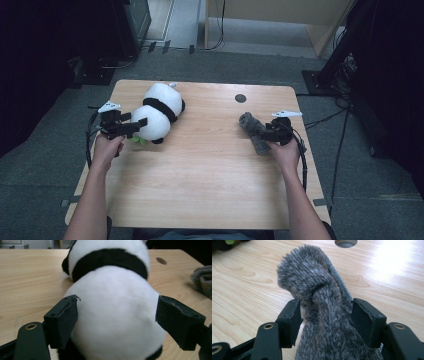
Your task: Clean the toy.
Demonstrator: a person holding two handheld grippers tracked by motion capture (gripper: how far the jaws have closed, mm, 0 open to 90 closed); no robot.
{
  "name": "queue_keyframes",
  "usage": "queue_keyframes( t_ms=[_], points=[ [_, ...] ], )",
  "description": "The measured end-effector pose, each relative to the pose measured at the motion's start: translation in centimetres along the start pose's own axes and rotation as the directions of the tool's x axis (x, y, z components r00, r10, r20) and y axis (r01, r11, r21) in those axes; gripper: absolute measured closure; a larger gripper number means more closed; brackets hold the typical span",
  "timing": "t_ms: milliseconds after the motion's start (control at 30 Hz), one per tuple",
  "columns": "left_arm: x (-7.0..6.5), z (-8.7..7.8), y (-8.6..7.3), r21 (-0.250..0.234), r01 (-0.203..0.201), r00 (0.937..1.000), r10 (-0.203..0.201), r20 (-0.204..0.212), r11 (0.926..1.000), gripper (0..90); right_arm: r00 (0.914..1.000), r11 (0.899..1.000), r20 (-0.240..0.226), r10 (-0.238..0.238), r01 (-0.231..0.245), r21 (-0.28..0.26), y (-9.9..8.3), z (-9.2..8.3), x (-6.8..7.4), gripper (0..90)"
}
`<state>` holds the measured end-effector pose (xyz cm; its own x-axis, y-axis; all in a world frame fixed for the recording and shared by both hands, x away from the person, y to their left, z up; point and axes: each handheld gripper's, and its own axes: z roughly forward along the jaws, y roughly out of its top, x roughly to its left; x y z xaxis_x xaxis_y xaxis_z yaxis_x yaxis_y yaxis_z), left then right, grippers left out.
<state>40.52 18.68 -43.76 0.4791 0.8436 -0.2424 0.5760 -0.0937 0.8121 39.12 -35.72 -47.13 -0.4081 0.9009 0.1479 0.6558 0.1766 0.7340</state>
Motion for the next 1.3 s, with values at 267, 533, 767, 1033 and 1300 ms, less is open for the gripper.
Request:
queue_keyframes(
  t_ms=[267, 533, 767, 1033, 1300],
  points=[
    [-1.2, 0.1, 0.4, 0.039, -0.034, 0.9994, 0.034, -0.007, 0.9987, 8.1, 0.9999, 1.0, -0.011, -0.006, 0.006, -0.012, 0.1, -0.7, 0.4, 41.6],
    [-3.4, 0.0, 0.8, 0.037, -0.092, 0.9952, 0.09, 0.039, 0.9951, 8.6, 0.9996, 1.0, -0.018, -0.023, 0.022, -0.01, 0.0, -1.3, 1.4, 41.2],
    [-5.4, 0.3, 0.9, 0.044, -0.142, 0.9866, 0.138, 0.087, 0.9889, 8.6, 0.9989, 0.999, -0.025, -0.041, 0.04, -0.033, 0.0, -2.2, 2.9, 41.7],
    [-8.2, 1.3, 0.7, 0.047, -0.19, 0.9734, 0.182, 0.139, 0.9806, 8.6, 0.9963, 0.998, -0.059, -0.062, 0.06, -0.035, -0.2, -2.4, 5.1, 41.2],
    [-10.6, 2.5, -0.3, 0.049, -0.221, 0.9586, 0.208, 0.195, 0.9741, 8.7, 0.9905, 0.995, -0.095, -0.099, 0.097, -0.031, -0.9, -2.6, 7.5, 41.1]
  ],
)
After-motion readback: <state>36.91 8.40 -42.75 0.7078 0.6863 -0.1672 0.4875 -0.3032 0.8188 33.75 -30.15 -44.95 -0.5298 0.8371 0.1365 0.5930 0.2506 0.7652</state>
